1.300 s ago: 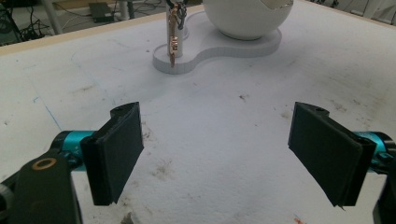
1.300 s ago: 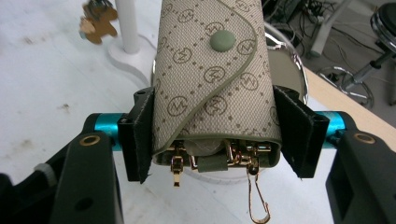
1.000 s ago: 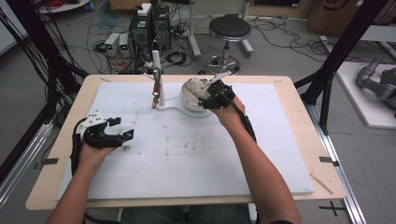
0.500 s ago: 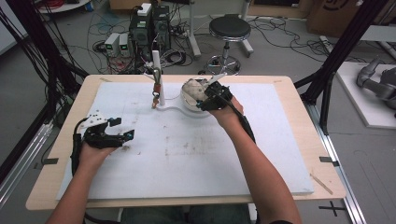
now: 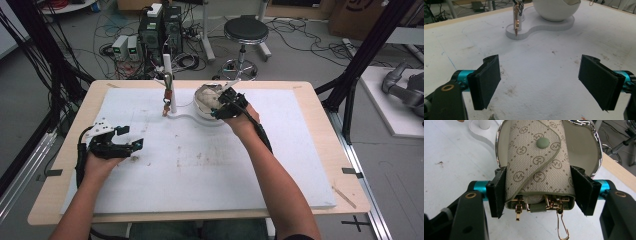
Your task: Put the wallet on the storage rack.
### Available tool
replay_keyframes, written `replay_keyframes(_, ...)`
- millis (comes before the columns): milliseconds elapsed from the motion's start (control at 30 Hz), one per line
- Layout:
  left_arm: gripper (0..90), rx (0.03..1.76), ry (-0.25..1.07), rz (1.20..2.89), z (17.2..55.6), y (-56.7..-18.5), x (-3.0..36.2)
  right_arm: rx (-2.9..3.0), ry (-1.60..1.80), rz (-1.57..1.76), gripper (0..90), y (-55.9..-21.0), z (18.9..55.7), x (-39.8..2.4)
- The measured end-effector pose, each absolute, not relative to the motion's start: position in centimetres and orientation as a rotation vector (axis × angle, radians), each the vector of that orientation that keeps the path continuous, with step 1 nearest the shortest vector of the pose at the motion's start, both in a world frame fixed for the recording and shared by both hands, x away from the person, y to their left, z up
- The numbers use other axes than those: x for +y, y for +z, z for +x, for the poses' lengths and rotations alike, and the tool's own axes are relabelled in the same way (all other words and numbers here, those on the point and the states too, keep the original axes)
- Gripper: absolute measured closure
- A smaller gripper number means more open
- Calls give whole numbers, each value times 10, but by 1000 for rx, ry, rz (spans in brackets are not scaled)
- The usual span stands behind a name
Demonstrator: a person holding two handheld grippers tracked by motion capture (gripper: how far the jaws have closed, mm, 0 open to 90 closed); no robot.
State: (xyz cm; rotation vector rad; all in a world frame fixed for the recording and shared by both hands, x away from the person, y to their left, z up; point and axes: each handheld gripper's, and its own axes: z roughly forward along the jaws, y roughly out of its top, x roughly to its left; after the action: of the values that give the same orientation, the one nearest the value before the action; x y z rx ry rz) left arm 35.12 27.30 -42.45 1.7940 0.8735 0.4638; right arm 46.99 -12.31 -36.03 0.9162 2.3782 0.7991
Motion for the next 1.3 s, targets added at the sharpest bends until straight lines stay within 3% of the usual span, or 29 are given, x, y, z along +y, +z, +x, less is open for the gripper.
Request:
replay_keyframes(700,178,873,464,1793,352,-425,273,2275,881,884,282,-349,463,-125)
replay_keyframes(933,179,874,463,1792,351,-425,273,2260,918,912,228,-336,451,-139)
replay_keyframes(1300,178,865,462,1792,351,-424,270,2202,1041,890,219,-324,415,-176)
